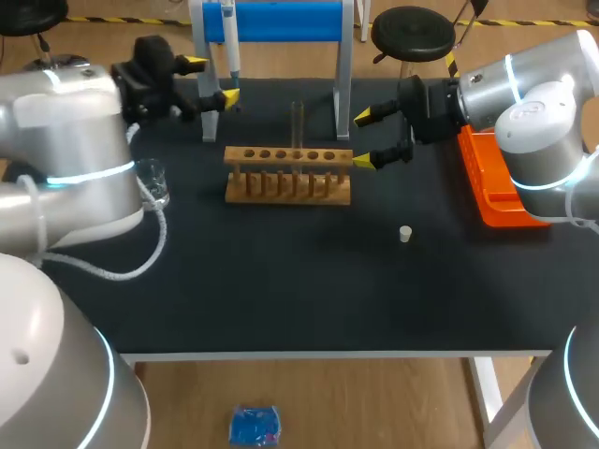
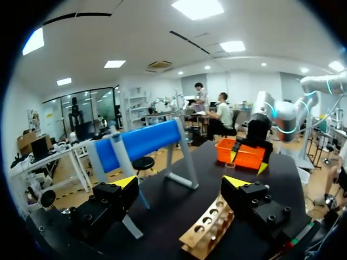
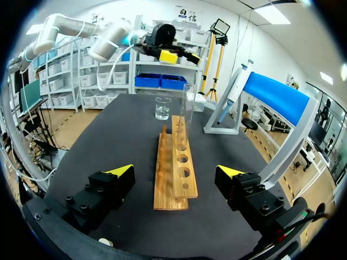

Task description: Invert the test tube, pick up the pipette, mount the tip to pipette, aspirate from beaker and dispense into the tube, eject the tip, return the pipette, and cap with the stopper.

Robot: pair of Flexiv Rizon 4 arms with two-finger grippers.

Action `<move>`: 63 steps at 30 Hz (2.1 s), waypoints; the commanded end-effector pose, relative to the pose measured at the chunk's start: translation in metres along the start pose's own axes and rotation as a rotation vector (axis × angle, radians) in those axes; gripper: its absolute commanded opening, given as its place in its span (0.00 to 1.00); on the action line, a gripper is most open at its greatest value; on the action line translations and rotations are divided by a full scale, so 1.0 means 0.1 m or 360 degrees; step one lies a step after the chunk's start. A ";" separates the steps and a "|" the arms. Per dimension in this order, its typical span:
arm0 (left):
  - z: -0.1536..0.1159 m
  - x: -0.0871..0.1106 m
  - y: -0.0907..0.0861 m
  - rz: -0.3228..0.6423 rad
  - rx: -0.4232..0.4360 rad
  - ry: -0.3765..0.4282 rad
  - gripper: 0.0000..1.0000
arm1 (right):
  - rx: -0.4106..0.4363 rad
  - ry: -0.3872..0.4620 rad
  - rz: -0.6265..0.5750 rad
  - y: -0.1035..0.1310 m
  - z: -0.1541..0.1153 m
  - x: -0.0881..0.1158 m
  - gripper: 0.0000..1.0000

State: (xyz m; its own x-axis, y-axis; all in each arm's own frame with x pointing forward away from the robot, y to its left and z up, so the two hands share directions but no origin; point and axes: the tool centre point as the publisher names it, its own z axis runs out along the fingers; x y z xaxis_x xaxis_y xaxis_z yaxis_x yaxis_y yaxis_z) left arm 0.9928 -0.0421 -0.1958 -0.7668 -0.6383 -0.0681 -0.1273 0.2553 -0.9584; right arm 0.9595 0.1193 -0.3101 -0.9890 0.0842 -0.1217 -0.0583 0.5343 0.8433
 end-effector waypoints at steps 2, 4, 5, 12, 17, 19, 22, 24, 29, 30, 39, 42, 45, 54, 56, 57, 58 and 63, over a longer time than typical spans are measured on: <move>-0.35 0.08 0.02 0.0000 0.0034 -0.0147 1.00 | 0.0001 0.0001 0.0000 0.00 0.00 0.00 1.00; -0.35 0.08 0.02 0.0000 0.0034 -0.0147 1.00 | 0.0001 0.0001 0.0000 0.00 0.00 0.00 1.00; -0.35 0.08 0.02 0.0000 0.0034 -0.0147 1.00 | 0.0001 0.0001 0.0000 0.00 0.00 0.00 1.00; -0.35 0.08 0.02 0.0000 0.0034 -0.0147 1.00 | 0.0001 0.0001 0.0000 0.00 0.00 0.00 1.00; -0.35 0.08 0.02 0.0000 0.0034 -0.0147 1.00 | 0.0001 0.0001 0.0000 0.00 0.00 0.00 1.00; -0.35 0.08 0.02 0.0000 0.0034 -0.0147 1.00 | 0.0001 0.0001 0.0000 0.00 0.00 0.00 1.00; -0.56 -0.30 0.26 -0.0027 -0.0026 -0.0324 1.00 | 0.0001 0.0001 0.0000 0.00 0.00 0.00 1.00; -0.75 -0.57 0.41 -0.0020 -0.0056 -0.0396 1.00 | 0.0001 0.0001 0.0000 0.00 0.00 0.00 1.00; -1.18 -1.19 0.67 -0.0080 -0.0109 -0.0599 1.00 | 0.0001 0.0001 0.0000 0.00 0.00 0.00 1.00; -1.24 -1.28 0.72 -0.0096 -0.0123 -0.0621 1.00 | 0.0001 0.0001 0.0000 0.00 0.00 0.00 1.00; -1.54 -1.85 1.17 -0.0258 -0.0240 -0.0751 1.00 | 0.0001 0.0001 0.0000 0.00 0.00 0.00 1.00; -1.59 -1.96 1.24 -0.0285 -0.0269 -0.0804 1.00 | 0.0001 0.0001 0.0000 0.00 0.00 0.00 1.00; -1.62 -2.03 1.30 -0.0304 -0.0295 -0.0846 1.00 | 0.0001 0.0001 0.0000 0.00 0.00 0.00 1.00; -1.64 -2.09 1.33 -0.0307 -0.0327 -0.0921 1.00 | 0.0001 0.0001 0.0000 0.00 0.00 0.00 1.00; -1.64 -2.09 1.33 -0.0307 -0.0327 -0.0921 1.00 | 0.0001 0.0001 0.0000 0.00 0.00 0.00 1.00; -1.64 -2.09 1.33 -0.0307 -0.0327 -0.0921 1.00 | 0.0001 0.0001 0.0000 0.00 0.00 0.00 1.00; -1.64 -2.09 1.33 -0.0307 -0.0327 -0.0921 1.00 | 0.0001 0.0001 0.0000 0.00 0.00 0.00 1.00; -1.64 -2.09 1.33 -0.0307 -0.0327 -0.0921 1.00 | 0.0001 0.0001 0.0000 0.00 0.00 0.00 1.00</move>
State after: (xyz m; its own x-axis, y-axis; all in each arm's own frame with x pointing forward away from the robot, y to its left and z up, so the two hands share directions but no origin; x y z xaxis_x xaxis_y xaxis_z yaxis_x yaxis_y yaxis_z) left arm 1.0320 0.2441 -0.2641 -0.2610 -0.9607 -0.0941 -0.3874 0.1935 -0.9014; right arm 0.9595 0.1193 -0.3100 -0.9890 0.0841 -0.1217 -0.0583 0.5343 0.8433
